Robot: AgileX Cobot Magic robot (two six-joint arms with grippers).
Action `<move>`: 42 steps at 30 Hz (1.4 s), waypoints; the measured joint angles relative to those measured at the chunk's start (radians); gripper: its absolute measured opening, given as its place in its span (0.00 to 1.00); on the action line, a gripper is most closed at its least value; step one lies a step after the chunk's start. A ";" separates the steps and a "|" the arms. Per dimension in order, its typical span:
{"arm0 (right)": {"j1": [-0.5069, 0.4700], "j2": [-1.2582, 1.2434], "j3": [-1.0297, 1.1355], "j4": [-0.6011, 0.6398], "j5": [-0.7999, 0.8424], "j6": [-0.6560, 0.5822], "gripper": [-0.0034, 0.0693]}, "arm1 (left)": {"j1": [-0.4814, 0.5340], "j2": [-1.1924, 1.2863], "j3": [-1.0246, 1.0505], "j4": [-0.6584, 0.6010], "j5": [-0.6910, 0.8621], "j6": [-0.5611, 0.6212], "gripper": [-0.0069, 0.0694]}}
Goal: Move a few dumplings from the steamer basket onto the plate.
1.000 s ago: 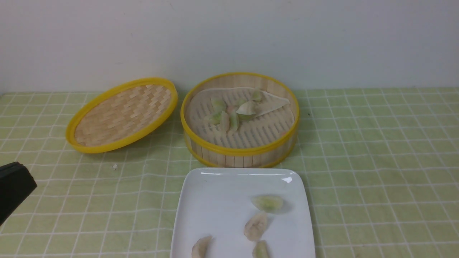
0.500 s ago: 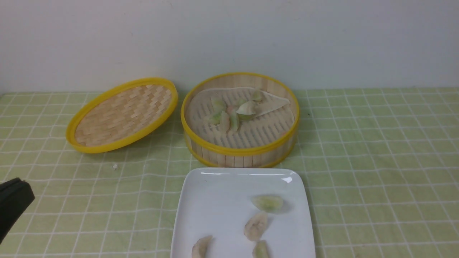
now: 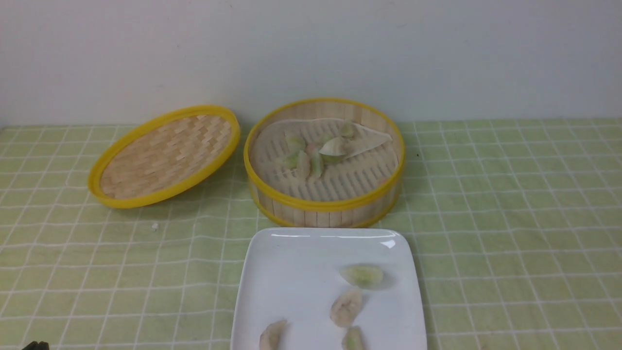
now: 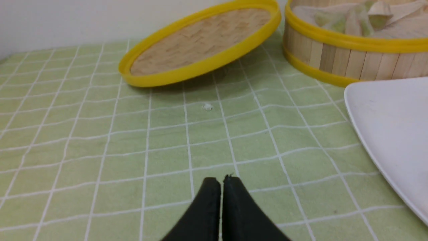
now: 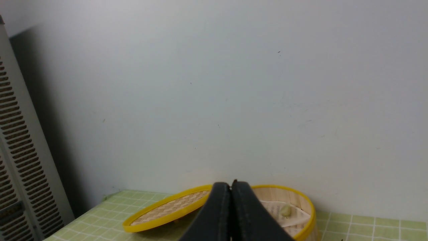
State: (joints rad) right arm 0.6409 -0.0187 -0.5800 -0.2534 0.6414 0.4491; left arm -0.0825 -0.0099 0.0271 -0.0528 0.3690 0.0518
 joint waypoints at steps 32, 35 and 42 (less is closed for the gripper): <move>0.000 0.000 0.000 -0.005 0.000 0.000 0.03 | 0.000 0.000 0.001 0.003 0.014 -0.023 0.08; 0.000 0.000 0.001 -0.012 -0.015 -0.002 0.03 | 0.000 0.000 0.001 0.003 0.014 -0.023 0.08; 0.000 0.000 0.077 0.171 -0.143 -0.227 0.03 | 0.000 0.000 0.001 0.003 0.014 -0.023 0.08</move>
State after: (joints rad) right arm 0.6409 -0.0187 -0.5029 -0.0819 0.4979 0.2224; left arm -0.0825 -0.0099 0.0279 -0.0493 0.3830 0.0288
